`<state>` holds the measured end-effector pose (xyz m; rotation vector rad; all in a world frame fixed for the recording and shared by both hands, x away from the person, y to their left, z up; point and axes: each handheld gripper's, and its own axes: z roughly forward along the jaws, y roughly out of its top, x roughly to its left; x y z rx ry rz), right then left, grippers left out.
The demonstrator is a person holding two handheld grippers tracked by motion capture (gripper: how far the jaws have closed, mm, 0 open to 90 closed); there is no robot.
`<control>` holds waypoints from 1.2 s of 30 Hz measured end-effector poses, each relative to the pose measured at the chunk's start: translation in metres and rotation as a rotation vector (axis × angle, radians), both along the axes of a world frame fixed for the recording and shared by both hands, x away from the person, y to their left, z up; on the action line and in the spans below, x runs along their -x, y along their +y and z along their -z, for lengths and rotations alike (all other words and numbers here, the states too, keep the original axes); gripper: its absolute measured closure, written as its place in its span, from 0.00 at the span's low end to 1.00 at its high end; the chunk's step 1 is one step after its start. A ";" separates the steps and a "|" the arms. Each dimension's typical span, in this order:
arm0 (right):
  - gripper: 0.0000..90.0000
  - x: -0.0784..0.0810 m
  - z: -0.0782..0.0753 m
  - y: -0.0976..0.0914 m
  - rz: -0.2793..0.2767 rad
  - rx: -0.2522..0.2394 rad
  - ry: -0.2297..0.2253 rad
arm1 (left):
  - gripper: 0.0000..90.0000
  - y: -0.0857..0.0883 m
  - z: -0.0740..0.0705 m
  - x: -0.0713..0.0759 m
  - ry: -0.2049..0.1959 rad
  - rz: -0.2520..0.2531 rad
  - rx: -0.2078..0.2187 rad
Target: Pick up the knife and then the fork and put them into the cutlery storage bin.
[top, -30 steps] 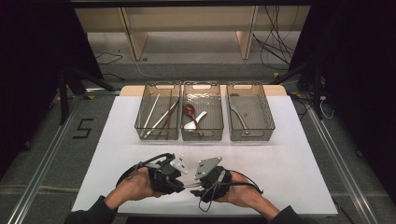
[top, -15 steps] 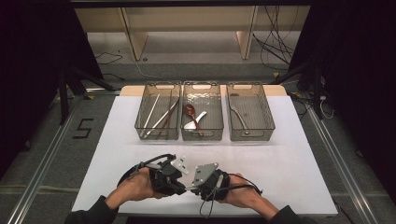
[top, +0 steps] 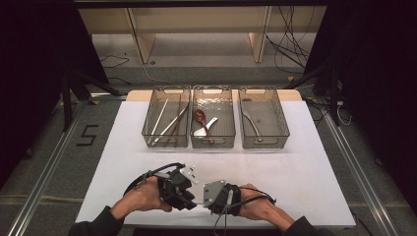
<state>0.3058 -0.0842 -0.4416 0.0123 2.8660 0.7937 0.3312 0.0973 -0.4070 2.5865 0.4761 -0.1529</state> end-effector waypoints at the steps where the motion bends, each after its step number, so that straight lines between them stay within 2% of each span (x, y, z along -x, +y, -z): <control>1: 0.97 -0.001 0.000 -0.001 0.005 0.001 0.009 | 0.65 0.001 -0.001 -0.001 -0.007 -0.011 0.008; 3: 0.97 -0.003 0.000 -0.002 0.018 -0.004 -0.009 | 0.58 0.003 -0.001 -0.003 -0.028 -0.040 0.011; 6: 0.97 -0.004 0.000 -0.004 0.031 0.007 0.002 | 0.50 0.005 -0.001 -0.006 -0.038 -0.078 0.021; 11: 0.97 -0.006 0.000 -0.007 0.055 0.010 -0.012 | 0.42 0.009 -0.004 -0.009 -0.068 -0.119 0.067; 14: 0.97 -0.007 0.000 -0.008 0.064 0.015 -0.004 | 0.40 0.013 -0.006 -0.011 -0.090 -0.146 0.102; 15: 0.97 -0.008 0.000 -0.009 0.067 0.011 -0.019 | 0.39 0.014 -0.007 -0.011 -0.096 -0.154 0.114; 17: 0.97 -0.009 0.000 -0.009 0.071 0.020 -0.003 | 0.37 0.016 -0.008 -0.012 -0.111 -0.162 0.125; 22: 0.97 -0.010 -0.001 -0.012 0.094 0.015 -0.012 | 0.33 0.023 -0.009 -0.014 -0.152 -0.196 0.157; 24: 0.97 -0.011 -0.001 -0.013 0.096 0.019 -0.015 | 0.31 0.026 -0.010 -0.014 -0.191 -0.219 0.194; 25: 0.97 -0.012 -0.001 -0.013 0.096 0.020 -0.013 | 0.30 0.027 -0.010 -0.014 -0.194 -0.233 0.210; 27: 0.97 -0.013 -0.001 -0.014 0.107 0.022 -0.024 | 0.29 0.030 -0.011 -0.015 -0.203 -0.250 0.221; 30: 0.97 -0.015 -0.002 -0.017 0.118 0.021 -0.014 | 0.28 0.034 -0.011 -0.016 -0.208 -0.263 0.230; 36: 0.97 -0.020 -0.002 -0.023 0.161 0.016 -0.027 | 0.26 0.043 -0.010 -0.018 -0.229 -0.308 0.274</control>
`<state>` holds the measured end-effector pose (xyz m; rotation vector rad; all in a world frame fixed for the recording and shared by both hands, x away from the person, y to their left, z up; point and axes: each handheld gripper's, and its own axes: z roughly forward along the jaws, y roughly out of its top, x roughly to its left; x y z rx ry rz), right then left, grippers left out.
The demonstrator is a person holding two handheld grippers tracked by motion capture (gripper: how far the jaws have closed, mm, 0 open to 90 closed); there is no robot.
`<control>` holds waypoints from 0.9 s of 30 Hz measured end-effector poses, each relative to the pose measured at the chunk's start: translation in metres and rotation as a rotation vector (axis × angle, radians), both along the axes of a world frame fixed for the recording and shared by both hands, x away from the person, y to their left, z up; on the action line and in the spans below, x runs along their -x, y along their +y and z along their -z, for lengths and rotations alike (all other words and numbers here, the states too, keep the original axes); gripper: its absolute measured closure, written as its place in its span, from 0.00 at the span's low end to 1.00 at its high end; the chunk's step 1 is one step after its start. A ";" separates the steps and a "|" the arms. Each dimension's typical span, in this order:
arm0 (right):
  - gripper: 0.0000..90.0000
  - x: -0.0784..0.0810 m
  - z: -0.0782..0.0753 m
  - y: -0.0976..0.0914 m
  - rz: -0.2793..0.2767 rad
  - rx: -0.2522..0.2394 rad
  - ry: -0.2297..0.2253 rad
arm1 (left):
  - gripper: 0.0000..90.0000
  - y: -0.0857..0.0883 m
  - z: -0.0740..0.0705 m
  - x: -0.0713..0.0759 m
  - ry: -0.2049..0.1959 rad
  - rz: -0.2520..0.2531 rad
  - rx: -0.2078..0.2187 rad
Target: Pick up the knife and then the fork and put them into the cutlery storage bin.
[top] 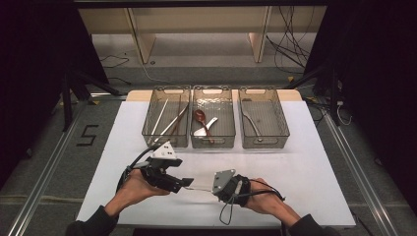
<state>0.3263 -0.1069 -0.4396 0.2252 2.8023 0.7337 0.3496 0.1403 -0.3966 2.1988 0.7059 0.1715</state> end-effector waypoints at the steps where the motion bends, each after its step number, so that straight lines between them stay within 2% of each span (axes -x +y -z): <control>1: 0.97 -0.001 -0.001 -0.001 0.007 -0.001 0.000 | 0.26 0.001 0.000 0.000 0.000 -0.007 0.005; 2: 0.97 -0.003 -0.001 -0.003 0.001 -0.004 -0.009 | 0.26 0.003 0.000 0.000 0.002 -0.012 0.006; 3: 0.97 -0.004 -0.002 -0.004 0.024 -0.005 -0.012 | 0.26 0.004 0.001 0.000 0.000 -0.019 0.007; 6: 0.97 -0.007 -0.003 -0.009 0.043 -0.014 -0.018 | 0.25 0.008 0.002 0.000 -0.003 -0.031 0.026; 10: 0.97 -0.011 -0.004 -0.015 0.074 -0.017 -0.024 | 0.24 0.011 0.003 0.000 -0.015 -0.052 0.066; 12: 0.97 -0.013 -0.004 -0.018 0.084 -0.012 -0.027 | 0.23 0.012 0.004 0.000 -0.003 -0.060 0.071; 27: 0.97 -0.026 -0.008 -0.036 0.173 -0.022 -0.032 | 0.22 0.023 0.008 0.001 -0.001 -0.095 0.078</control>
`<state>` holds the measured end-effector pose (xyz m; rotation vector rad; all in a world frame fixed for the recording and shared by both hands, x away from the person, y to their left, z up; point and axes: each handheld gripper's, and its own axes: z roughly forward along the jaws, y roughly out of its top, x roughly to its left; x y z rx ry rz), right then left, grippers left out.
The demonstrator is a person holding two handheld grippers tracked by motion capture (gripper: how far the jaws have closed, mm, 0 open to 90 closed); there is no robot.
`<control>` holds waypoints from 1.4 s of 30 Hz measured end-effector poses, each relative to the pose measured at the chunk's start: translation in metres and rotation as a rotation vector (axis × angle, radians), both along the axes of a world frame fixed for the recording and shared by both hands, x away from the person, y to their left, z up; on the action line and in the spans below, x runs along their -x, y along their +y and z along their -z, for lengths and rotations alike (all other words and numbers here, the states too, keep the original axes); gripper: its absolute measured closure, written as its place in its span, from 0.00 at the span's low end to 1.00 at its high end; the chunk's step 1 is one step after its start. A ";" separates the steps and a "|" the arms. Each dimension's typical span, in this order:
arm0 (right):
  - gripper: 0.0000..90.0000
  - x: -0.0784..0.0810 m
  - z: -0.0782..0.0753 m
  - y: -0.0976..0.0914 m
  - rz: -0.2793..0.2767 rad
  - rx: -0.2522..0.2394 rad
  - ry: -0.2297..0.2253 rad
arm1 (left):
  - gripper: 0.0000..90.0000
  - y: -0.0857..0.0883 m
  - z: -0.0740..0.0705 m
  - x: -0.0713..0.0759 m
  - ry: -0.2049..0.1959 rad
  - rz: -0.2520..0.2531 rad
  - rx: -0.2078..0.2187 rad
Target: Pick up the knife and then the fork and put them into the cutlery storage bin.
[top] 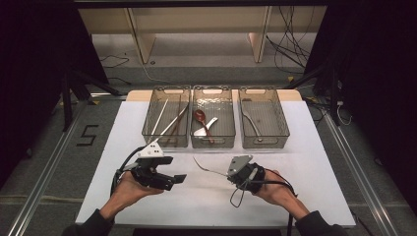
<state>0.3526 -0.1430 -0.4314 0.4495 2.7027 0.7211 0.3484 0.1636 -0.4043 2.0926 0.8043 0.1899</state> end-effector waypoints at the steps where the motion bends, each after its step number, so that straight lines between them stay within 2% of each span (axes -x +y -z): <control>1: 0.97 -0.001 0.000 -0.001 0.002 -0.005 -0.001 | 0.22 0.001 0.000 0.000 -0.002 -0.003 0.002; 14: 0.97 -0.006 -0.007 -0.011 0.043 -0.026 -0.013 | 0.20 0.009 0.002 0.000 0.003 -0.028 0.024; 23: 0.97 -0.011 -0.011 -0.019 0.088 -0.048 -0.008 | 0.20 0.013 0.002 0.001 0.001 -0.038 0.021; 42: 0.97 -0.030 -0.026 -0.034 0.186 -0.124 -0.030 | 0.20 0.018 0.005 0.001 0.000 -0.056 0.021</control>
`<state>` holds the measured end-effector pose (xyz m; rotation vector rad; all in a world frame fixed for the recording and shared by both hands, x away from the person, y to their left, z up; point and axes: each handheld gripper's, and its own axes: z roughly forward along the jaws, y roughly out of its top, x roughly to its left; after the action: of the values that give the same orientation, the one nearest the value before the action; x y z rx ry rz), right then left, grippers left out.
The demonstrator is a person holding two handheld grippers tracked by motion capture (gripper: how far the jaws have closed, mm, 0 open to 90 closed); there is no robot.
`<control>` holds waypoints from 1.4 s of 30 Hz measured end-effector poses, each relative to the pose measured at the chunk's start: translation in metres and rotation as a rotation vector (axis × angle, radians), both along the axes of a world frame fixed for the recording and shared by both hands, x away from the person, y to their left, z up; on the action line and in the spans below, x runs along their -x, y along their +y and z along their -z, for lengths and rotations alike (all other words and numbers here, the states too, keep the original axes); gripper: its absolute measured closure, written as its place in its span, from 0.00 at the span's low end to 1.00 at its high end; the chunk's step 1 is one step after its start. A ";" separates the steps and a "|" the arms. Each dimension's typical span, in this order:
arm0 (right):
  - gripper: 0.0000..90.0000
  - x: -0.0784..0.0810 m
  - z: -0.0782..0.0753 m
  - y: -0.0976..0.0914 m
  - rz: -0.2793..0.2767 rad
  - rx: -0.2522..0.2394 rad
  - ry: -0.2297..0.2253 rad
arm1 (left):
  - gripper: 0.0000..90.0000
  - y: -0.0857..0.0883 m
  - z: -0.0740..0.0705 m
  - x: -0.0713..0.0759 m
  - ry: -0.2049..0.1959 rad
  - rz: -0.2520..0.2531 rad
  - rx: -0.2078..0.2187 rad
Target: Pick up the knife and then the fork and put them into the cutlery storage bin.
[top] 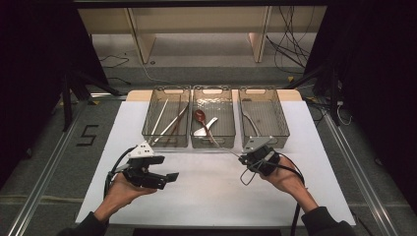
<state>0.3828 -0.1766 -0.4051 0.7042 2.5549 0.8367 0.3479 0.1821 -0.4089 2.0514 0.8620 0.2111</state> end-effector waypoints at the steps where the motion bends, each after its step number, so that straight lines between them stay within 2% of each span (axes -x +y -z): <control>1: 0.97 -0.001 0.000 0.000 0.007 -0.007 0.003 | 0.20 0.000 0.000 0.000 -0.002 0.001 -0.002; 6: 0.97 -0.010 -0.008 -0.002 0.027 -0.019 -0.012 | 0.20 -0.001 0.001 -0.001 0.002 0.003 -0.003; 19: 0.97 -0.039 -0.022 -0.017 0.132 -0.074 -0.024 | 0.20 -0.001 0.002 -0.001 0.004 0.002 -0.001; 29: 0.97 -0.054 -0.027 -0.033 0.211 -0.110 -0.017 | 0.20 -0.001 0.001 -0.001 -0.003 0.006 -0.002; 42: 0.97 -0.070 -0.030 -0.051 0.287 -0.129 -0.007 | 0.20 -0.001 0.002 -0.001 0.003 0.001 0.000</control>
<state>0.4528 -0.2276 -0.3748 1.0749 2.3325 0.9068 0.3488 0.1807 -0.4105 2.0525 0.8621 0.2075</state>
